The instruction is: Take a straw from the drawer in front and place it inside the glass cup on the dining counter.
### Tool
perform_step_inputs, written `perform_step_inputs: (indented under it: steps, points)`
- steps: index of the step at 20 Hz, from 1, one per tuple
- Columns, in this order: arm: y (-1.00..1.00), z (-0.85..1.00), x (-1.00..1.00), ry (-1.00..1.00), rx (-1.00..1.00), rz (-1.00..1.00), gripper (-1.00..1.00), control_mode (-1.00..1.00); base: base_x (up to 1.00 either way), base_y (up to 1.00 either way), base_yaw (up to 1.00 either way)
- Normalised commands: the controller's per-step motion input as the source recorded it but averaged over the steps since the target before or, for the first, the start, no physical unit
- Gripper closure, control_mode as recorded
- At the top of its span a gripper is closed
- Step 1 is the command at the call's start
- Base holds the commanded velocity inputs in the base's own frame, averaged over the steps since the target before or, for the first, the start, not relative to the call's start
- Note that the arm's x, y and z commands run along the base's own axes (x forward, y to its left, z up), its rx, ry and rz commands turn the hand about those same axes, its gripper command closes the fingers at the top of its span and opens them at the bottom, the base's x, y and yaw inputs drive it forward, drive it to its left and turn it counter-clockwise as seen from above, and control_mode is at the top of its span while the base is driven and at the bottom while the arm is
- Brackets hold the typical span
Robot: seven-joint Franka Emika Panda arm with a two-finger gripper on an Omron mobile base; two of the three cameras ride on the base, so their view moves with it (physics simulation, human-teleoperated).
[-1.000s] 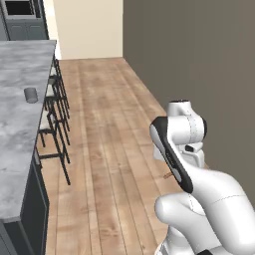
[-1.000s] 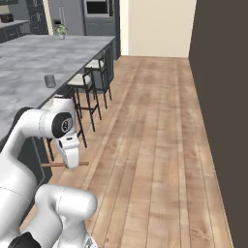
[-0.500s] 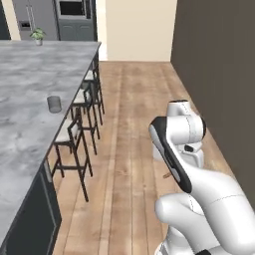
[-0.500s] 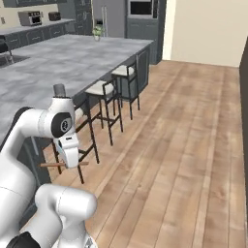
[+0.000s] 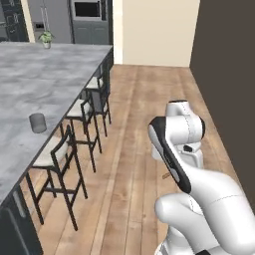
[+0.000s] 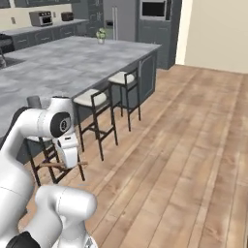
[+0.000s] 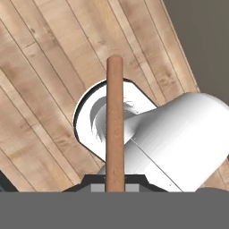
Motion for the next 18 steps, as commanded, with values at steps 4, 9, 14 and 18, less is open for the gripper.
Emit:
perform_step_inputs:
  steps: [4, 9, 14, 18]
  points:
    - [0.0, 0.0, 0.0, 0.0, 0.0, 0.0, 1.0, 1.0, 0.86, -0.68, 0.24]
    - [0.0, 0.0, 0.0, 0.0, 0.0, 0.0, 1.0, 1.0, 0.83, -0.62, 0.41]
    - [0.0, 0.0, 0.0, 0.0, 0.0, 0.0, 1.0, 1.0, 0.75, -0.67, 0.54]
    - [0.0, 0.0, 0.0, 0.0, 0.0, 0.0, 1.0, 1.0, 0.78, -0.62, 0.57]
